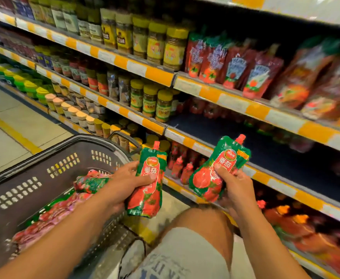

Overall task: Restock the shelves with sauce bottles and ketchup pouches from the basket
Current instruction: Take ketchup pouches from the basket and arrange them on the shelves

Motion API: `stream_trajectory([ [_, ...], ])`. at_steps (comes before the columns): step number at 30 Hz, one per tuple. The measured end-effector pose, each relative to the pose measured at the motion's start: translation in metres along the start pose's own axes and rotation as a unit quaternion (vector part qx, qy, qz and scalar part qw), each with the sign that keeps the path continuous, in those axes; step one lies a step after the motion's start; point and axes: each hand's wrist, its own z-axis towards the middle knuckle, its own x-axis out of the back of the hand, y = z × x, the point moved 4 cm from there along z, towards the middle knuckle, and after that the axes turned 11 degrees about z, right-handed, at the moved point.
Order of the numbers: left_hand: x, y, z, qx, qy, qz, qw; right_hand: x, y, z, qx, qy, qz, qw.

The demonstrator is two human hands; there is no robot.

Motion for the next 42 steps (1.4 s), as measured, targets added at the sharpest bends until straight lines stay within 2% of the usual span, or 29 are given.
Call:
stream_trajectory([
  [5, -0.054, 0.025, -0.004, -0.037, -0.042, 0.064, 0.996, 0.087, -0.049, -0.009, 0.037, 0.054, 0.02, 0.998],
  [11, -0.13, 0.049, 0.0, -0.075, -0.083, 0.09, 0.99, 0.181, -0.077, -0.02, 0.056, 0.119, 0.019, 0.991],
  [17, -0.228, 0.045, 0.021, -0.07, -0.111, 0.127, 0.983, 0.261, -0.091, -0.021, 0.057, 0.181, 0.051, 0.981],
  [21, -0.302, 0.029, 0.028, -0.029, -0.161, 0.107, 0.981, 0.303, -0.1, -0.007, 0.059, 0.212, 0.065, 0.973],
  [24, -0.35, 0.024, 0.043, -0.024, -0.193, 0.112, 0.975, 0.327, -0.107, 0.009, 0.068, 0.248, 0.082, 0.963],
  [30, -0.424, 0.028, 0.093, 0.0, -0.203, 0.071, 0.977, 0.35, -0.122, 0.051, 0.068, 0.303, 0.092, 0.946],
  [36, -0.488, 0.042, 0.145, 0.0, -0.181, 0.056, 0.982, 0.373, -0.132, 0.088, 0.06, 0.321, 0.082, 0.942],
  [42, -0.513, 0.053, 0.185, 0.005, -0.138, 0.008, 0.99, 0.395, -0.149, 0.115, 0.08, 0.351, 0.067, 0.931],
])
